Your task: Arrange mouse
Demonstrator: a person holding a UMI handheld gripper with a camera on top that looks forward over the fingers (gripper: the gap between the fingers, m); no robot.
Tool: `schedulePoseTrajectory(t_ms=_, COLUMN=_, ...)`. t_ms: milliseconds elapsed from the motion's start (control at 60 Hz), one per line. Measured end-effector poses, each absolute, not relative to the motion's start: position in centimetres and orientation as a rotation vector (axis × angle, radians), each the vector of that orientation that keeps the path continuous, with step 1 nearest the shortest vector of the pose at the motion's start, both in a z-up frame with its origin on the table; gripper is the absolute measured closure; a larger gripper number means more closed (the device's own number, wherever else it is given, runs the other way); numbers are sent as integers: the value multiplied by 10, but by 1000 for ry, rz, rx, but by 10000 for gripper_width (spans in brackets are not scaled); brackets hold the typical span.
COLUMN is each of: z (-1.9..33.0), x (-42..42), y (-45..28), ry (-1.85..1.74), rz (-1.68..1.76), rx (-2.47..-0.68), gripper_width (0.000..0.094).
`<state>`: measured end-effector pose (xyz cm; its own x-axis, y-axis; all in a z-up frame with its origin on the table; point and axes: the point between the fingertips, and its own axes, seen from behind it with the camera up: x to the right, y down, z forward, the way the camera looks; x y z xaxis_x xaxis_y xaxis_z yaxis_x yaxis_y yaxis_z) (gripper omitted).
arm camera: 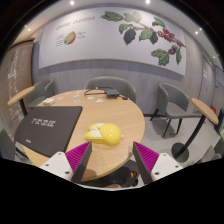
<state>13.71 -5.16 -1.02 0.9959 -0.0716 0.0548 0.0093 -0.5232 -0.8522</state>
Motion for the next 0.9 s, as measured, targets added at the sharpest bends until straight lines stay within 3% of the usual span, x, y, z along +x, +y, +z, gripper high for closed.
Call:
schedulePoseTrajectory(t_ms=283, z=-14, x=156, y=31, ry=0, rz=-25, rx=-2104, gripper_width=120)
schedulePoseTrajectory(t_ms=333, z=-14, x=162, y=45, ry=-3, rz=-16, rx=-2086, gripper_width=209)
schedulePoseTrajectory(t_ms=383, z=-14, x=170, y=57, ry=8, rz=-12, rx=-2058, gripper_width=413)
schedulePoseTrajectory(t_ms=517, z=-14, x=176, y=62, ry=37, rz=-45, rx=-2026, gripper_width=564)
schedulePoseTrajectory(t_ms=650, z=-6, x=178, y=56, ry=111, rz=-15, rx=-2043, gripper_width=591)
schedulePoseTrajectory(t_ms=817, z=114, x=84, y=34, ry=73, rz=39, rx=-1827, gripper_width=587)
schedulePoseTrajectory(t_ms=900, z=142, x=10, y=25, ry=64, rz=70, rx=-1776, gripper_width=570)
